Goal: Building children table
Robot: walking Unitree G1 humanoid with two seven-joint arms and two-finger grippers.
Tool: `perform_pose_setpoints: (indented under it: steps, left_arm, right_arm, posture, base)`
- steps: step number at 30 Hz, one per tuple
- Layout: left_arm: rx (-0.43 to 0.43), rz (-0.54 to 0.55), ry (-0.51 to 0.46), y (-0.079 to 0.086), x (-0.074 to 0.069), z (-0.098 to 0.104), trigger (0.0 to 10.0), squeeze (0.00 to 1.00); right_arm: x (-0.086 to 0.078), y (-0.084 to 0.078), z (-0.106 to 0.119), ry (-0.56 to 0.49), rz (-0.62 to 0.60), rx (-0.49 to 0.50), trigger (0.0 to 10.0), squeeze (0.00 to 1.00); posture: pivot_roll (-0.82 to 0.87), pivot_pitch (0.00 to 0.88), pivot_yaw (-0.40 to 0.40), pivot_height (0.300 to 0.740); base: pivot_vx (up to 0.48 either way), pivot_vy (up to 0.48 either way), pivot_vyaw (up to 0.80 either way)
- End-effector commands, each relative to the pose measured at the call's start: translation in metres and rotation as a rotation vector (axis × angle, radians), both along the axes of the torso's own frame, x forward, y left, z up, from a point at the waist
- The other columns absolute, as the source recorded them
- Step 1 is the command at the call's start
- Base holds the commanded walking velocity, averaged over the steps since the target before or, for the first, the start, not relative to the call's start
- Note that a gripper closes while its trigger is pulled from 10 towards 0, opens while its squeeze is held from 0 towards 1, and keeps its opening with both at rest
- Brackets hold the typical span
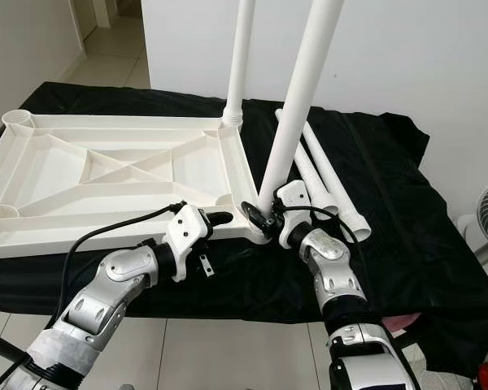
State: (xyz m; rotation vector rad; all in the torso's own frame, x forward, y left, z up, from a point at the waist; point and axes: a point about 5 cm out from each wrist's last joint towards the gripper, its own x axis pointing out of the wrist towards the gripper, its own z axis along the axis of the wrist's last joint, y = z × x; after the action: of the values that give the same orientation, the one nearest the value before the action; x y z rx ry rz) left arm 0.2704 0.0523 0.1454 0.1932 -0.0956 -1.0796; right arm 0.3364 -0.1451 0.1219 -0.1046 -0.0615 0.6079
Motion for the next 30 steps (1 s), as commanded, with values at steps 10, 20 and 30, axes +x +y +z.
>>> perform_pose_setpoints:
  steps: [10, 20, 30]
  left_arm:
    - [0.001, -0.020, 0.002, -0.005, -0.003, -0.001, 10.0, 0.00]
    - [0.005, -0.033, -0.001, -0.007, -0.003, -0.002, 10.0, 0.00]
    - [0.011, -0.039, -0.001, -0.006, -0.003, -0.002, 10.0, 0.00]
  right_arm:
    - [-0.009, 0.014, -0.018, 0.103, -0.373, 0.049, 10.0, 0.00]
    - [-0.028, 0.037, -0.016, 0.124, -0.516, 0.092, 10.0, 0.00]
    - [-0.032, 0.041, -0.010, 0.122, -0.525, 0.115, 10.0, 1.00]
  posture:
    - [0.05, 0.000, -0.098, 0.740]
    - [0.05, 0.000, -0.100, 0.740]
    - [0.05, 0.000, -0.097, 0.740]
  base:
    - [0.000, 0.000, 0.00]
    - [0.000, 0.000, 0.00]
    - [0.000, 0.000, 0.00]
